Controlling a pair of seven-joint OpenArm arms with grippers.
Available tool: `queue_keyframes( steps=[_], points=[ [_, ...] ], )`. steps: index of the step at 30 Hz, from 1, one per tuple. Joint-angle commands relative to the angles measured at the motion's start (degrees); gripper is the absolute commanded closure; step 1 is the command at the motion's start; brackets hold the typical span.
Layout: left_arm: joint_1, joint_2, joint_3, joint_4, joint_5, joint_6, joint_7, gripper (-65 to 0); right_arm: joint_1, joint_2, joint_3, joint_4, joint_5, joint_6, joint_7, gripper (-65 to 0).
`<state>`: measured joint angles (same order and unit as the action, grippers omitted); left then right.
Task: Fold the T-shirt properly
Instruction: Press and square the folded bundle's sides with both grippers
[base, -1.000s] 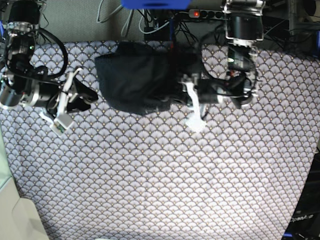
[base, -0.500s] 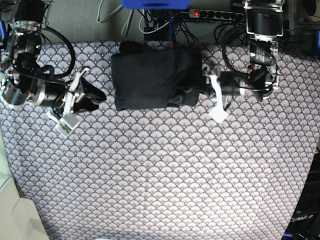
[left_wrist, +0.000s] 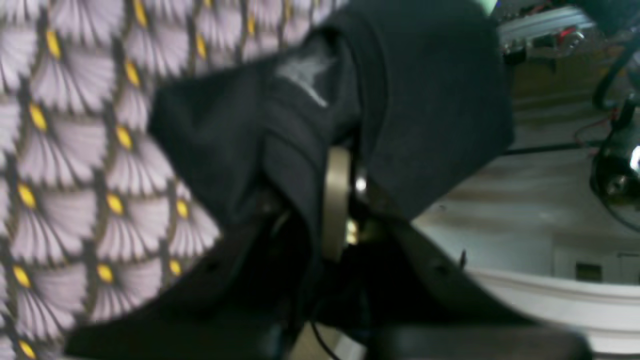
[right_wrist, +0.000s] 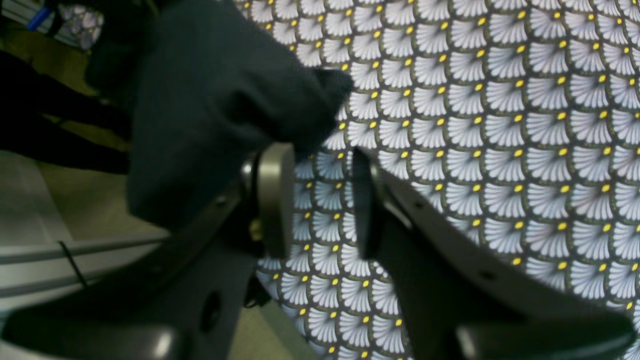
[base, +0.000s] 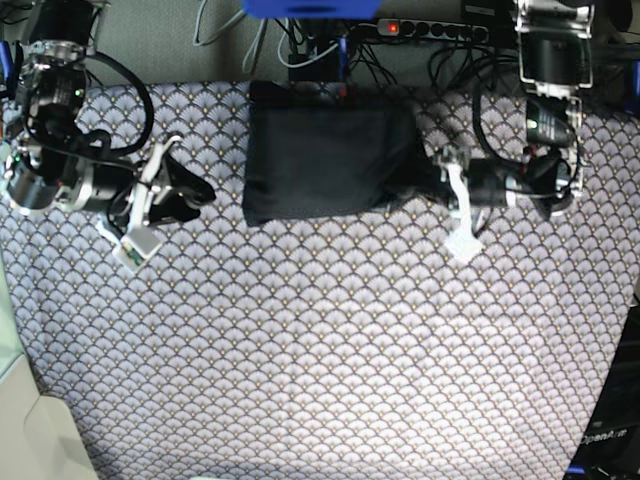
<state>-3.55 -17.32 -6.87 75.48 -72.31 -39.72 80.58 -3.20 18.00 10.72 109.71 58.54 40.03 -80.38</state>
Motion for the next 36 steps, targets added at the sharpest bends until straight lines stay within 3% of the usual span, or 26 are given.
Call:
queue_keyframes(
  steps=[1,7,14,21,27,36],
  points=[
    [-1.06,-0.66,-0.29,0.78,-1.40,-0.28,-0.58,0.0,0.52,-0.02,0.05,0.93,1.63,-0.03,0.86,-21.2],
    [-2.21,-0.48,-0.38,-3.61,2.20,-0.28,-0.58,0.0,0.34,-3.10,-2.06,0.93,1.63,-0.03,0.86,-19.9],
    [-2.21,0.22,-0.12,-5.37,3.96,-0.28,-0.58,0.0,-0.01,-8.11,-3.47,0.93,1.63,-0.03,0.86,-3.2],
    [-2.47,1.01,-0.12,-5.46,3.96,-0.28,-0.58,0.0,0.17,-11.01,-6.19,0.93,1.63,-0.03,0.86,-2.6],
    [-2.47,1.10,-0.03,-5.46,3.79,-0.28,-0.58,0.0,-0.27,-11.80,-8.13,0.57,1.37,-0.03,2.36,-2.6],
    [-2.47,1.10,-0.03,-5.37,3.70,-0.28,-0.58,0.0,-1.33,-8.72,-8.83,-11.47,1.37,-0.03,8.25,-2.6]
  ],
)
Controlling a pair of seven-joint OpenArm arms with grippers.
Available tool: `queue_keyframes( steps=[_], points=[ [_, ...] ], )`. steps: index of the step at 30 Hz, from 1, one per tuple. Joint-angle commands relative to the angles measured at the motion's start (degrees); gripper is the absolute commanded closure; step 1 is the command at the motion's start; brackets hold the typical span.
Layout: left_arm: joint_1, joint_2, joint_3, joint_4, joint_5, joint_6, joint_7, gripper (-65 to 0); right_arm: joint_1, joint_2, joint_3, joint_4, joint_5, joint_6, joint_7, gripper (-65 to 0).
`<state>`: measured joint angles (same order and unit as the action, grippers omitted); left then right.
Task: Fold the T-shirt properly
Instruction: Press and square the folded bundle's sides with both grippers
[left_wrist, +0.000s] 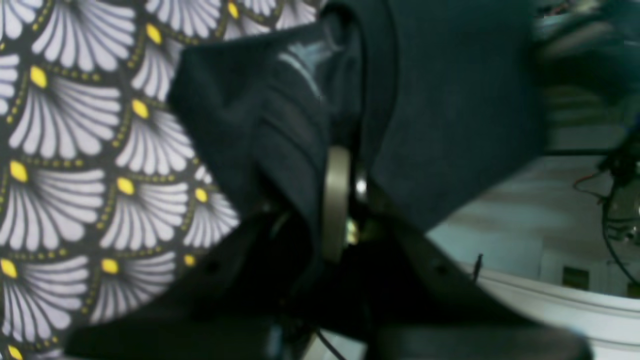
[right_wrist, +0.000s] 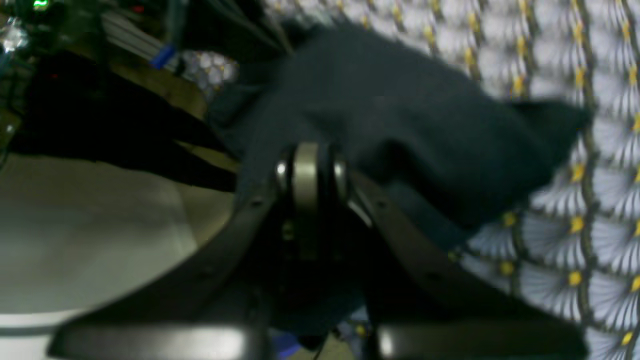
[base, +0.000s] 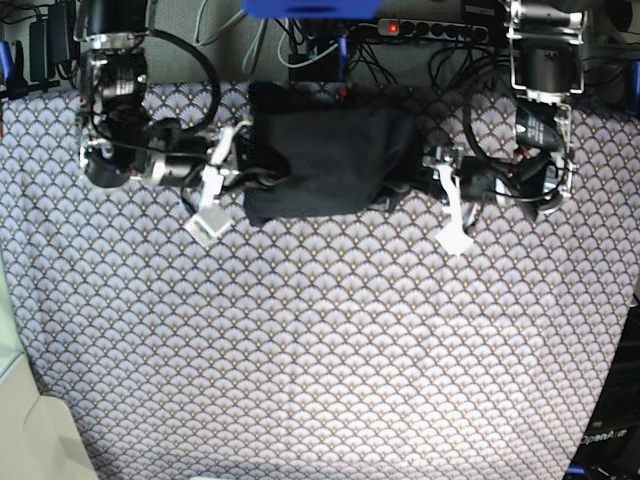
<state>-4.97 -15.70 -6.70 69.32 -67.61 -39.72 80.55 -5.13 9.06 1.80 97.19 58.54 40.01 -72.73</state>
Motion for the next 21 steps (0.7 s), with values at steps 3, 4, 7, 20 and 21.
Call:
queue_keyframes(
  steps=[3,4,7,20,21],
  points=[
    [-1.05,-0.52,-0.20,0.79,-1.00,-0.28,-0.55,0.0,0.33,1.89,-0.62,-2.37,1.37,-0.01,2.71,-2.6],
    [-1.05,-0.52,-0.20,0.79,-1.00,-0.28,-0.55,0.0,0.25,2.50,-1.14,-3.16,1.37,-0.01,2.97,-2.6],
    [-1.05,-0.52,-0.47,0.70,-1.00,-0.28,-0.55,0.0,-0.63,4.08,-1.76,-5.27,1.37,-0.01,3.41,-2.6],
    [-1.14,-0.52,-0.47,0.61,-0.74,-0.28,-0.55,0.0,-3.27,7.42,-10.11,-12.66,1.37,-0.01,15.63,-2.6],
    [-1.14,-0.52,-0.47,0.61,-0.74,-0.28,-0.55,0.0,-3.18,7.86,-10.99,-13.89,1.37,-0.01,16.60,-2.6]
  ],
)
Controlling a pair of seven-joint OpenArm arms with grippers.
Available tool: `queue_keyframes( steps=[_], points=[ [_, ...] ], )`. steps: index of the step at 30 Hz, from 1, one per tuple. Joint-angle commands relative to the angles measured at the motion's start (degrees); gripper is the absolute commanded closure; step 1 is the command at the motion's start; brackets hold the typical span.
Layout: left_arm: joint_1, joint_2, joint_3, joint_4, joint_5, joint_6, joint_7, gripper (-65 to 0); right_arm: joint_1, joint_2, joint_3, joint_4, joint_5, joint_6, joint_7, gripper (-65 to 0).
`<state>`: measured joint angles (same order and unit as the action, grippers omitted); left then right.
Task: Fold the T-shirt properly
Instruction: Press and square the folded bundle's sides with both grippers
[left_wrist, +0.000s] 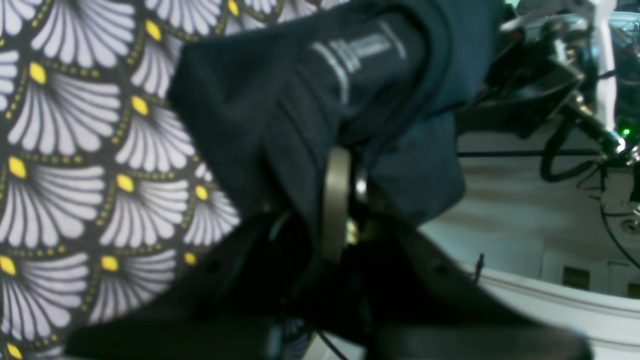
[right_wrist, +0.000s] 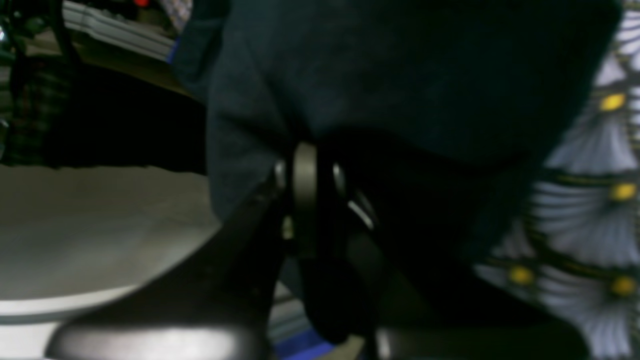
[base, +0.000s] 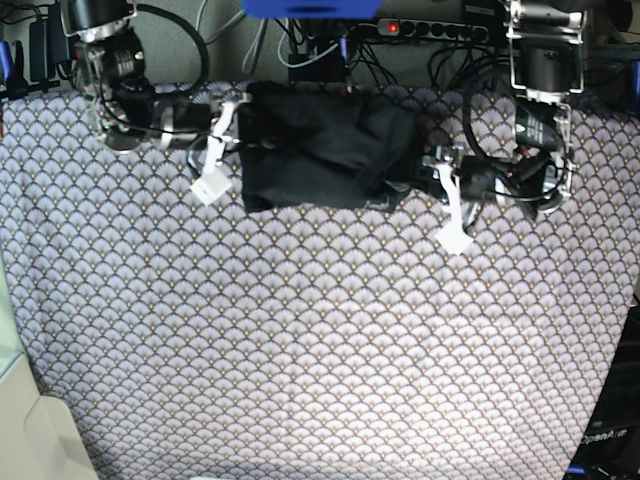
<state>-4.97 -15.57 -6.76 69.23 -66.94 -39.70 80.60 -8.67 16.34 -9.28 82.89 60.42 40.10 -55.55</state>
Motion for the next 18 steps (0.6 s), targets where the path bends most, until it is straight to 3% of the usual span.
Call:
queue_keyframes(
  steps=[1,8,13,18],
  points=[
    [-1.14,-0.65,-0.31,0.70,-1.41,-0.30,-0.60,0.0,0.45,1.20,-0.70,-0.47,-0.51,-0.10,0.30,-2.6],
    [-1.23,-0.65,-0.49,0.79,-1.77,-0.30,-0.60,0.0,0.97,4.19,-4.22,-1.53,-0.51,-0.10,5.66,-2.6],
    [-2.37,-0.91,-0.49,0.70,-1.77,-0.30,-0.60,0.0,2.38,6.04,-3.95,-0.65,-0.34,-0.10,5.31,-2.6],
    [-2.46,-0.73,-0.31,0.70,-1.85,-0.30,-0.60,0.0,2.38,7.35,-3.69,10.60,-0.25,-0.10,1.79,-2.6]
  ],
)
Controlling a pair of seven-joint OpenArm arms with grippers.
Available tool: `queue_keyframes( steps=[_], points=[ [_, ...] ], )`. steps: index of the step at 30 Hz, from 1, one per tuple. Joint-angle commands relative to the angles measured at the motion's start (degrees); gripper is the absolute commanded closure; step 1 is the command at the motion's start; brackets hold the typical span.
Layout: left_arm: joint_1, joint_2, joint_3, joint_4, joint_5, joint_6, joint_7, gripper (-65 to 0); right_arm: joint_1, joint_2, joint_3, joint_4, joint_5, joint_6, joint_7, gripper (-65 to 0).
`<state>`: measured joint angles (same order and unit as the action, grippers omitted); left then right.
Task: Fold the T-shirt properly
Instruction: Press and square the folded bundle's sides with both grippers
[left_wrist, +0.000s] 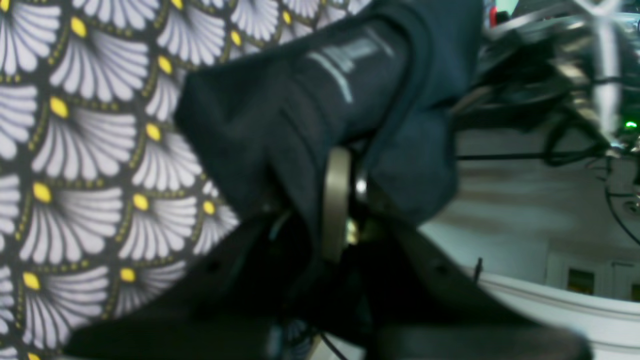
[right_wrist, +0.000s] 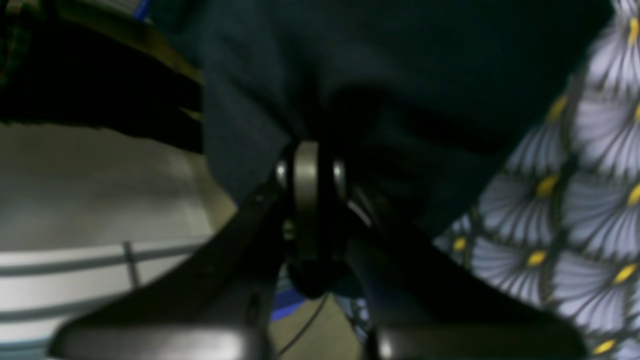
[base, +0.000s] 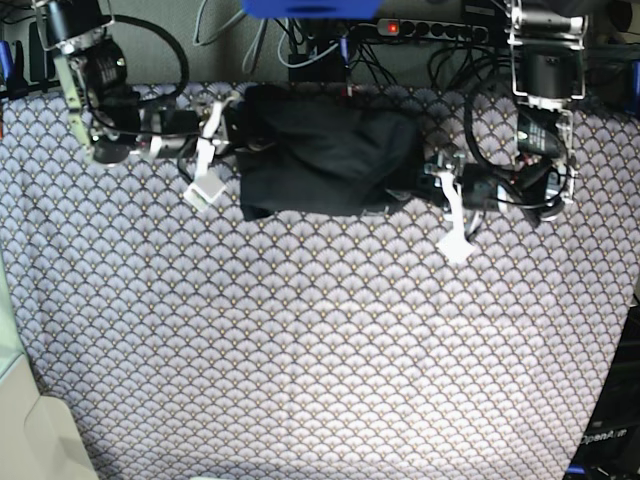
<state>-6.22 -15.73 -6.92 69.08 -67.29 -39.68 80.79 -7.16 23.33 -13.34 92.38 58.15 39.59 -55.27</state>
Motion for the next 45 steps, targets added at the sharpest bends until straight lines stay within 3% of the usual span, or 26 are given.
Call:
queue_keyframes(
  steps=[1,9,29,37,45],
  points=[
    [-1.21,-0.49,-0.07,0.86,-1.50,-0.32,-0.79,0.0,0.87,0.36,0.38,4.02,2.03,0.41,0.89,-2.6],
    [-1.21,-0.49,-0.34,0.86,-1.50,-0.32,-0.79,0.0,1.93,-0.69,0.38,14.92,2.03,0.41,-2.98,-2.6],
    [-0.95,0.39,0.02,0.86,-1.50,-0.32,-0.79,0.0,12.21,-0.26,-0.24,-2.49,1.67,0.41,-0.43,-2.6],
    [-1.03,0.39,-0.16,0.86,-1.15,-0.32,-0.79,0.0,12.21,-1.40,-0.15,-8.29,-7.82,0.41,1.33,-2.6],
    [-1.12,0.39,-0.34,0.86,-1.33,-0.32,-0.79,0.0,12.13,-2.10,-0.15,-9.70,-12.57,0.41,3.27,-2.6]
  ],
)
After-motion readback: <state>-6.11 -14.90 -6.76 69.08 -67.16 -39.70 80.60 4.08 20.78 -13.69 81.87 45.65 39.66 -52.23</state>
